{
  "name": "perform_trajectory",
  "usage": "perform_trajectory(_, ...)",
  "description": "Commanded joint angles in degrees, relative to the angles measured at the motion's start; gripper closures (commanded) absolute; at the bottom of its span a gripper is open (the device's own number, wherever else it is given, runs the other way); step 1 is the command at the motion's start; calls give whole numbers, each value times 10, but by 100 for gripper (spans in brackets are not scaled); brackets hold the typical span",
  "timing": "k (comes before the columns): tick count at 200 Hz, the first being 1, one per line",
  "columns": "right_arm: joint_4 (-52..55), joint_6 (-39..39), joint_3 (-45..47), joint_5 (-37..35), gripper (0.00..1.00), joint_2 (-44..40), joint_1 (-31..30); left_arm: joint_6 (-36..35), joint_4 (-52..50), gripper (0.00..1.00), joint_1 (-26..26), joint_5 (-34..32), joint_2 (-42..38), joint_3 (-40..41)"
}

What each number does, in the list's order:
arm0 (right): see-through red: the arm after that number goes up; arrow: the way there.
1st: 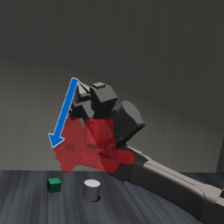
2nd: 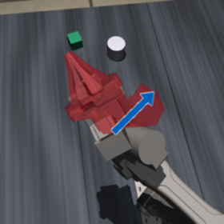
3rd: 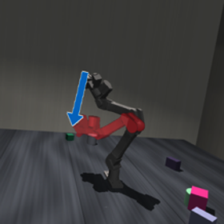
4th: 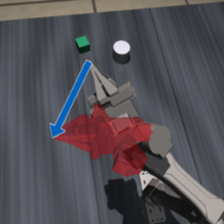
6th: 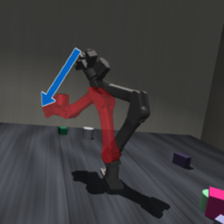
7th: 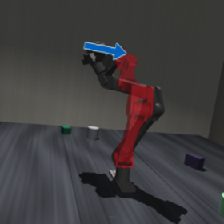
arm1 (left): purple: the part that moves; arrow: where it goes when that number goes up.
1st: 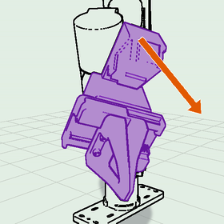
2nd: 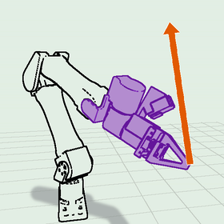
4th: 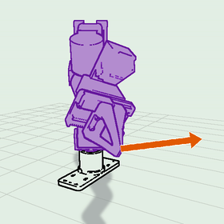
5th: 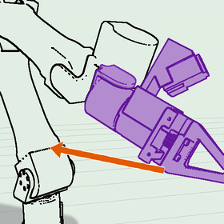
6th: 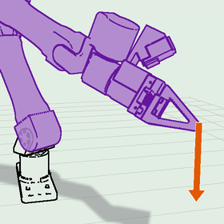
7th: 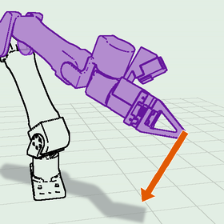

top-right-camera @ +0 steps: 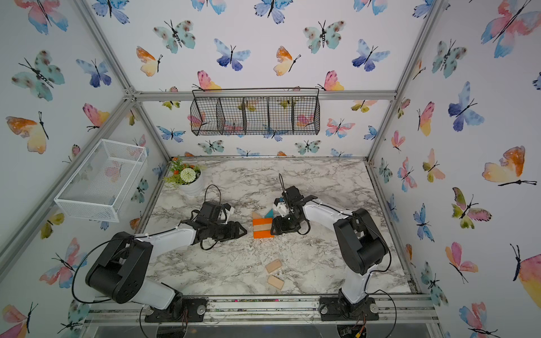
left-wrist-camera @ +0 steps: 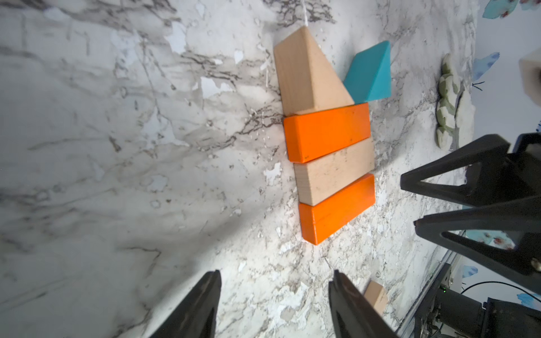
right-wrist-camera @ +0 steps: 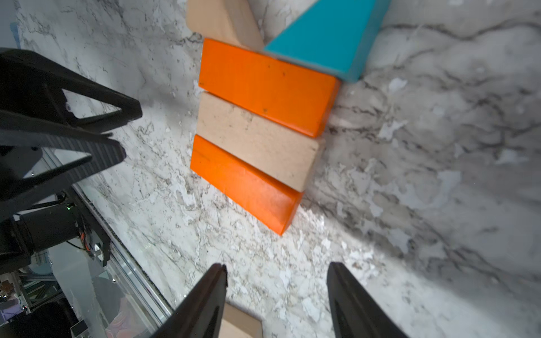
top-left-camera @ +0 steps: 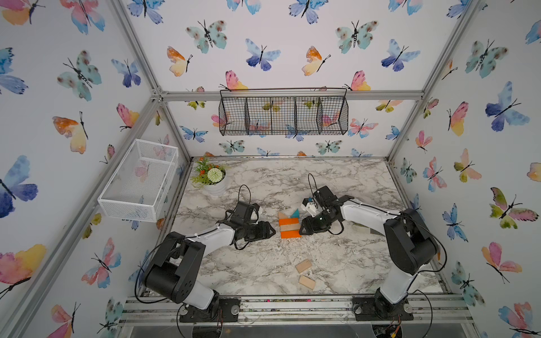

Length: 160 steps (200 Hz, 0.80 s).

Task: Assemble a carrot with building blocks
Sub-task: Assemble the building block at the center of the board, then adjust the building block at the center of the board.

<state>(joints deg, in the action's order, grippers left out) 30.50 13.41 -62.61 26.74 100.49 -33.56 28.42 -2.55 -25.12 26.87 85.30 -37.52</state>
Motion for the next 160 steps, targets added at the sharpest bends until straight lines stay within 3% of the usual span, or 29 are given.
perform_trajectory(1,24,14,42,-15,34,-46,3,-9,-14,36,-2,22,-25,25)
perform_trajectory(36,51,23,79,-60,25,-120,-3,6,5,36,-8,33,-30,38)
perform_trajectory(95,37,51,109,-74,24,-137,-67,50,7,37,-28,-8,-35,22)
perform_trajectory(125,15,62,159,-71,24,-175,-85,69,-25,37,-80,-56,-59,15)
perform_trajectory(160,22,72,206,-79,23,-233,-100,143,-53,36,-150,-112,-100,26)
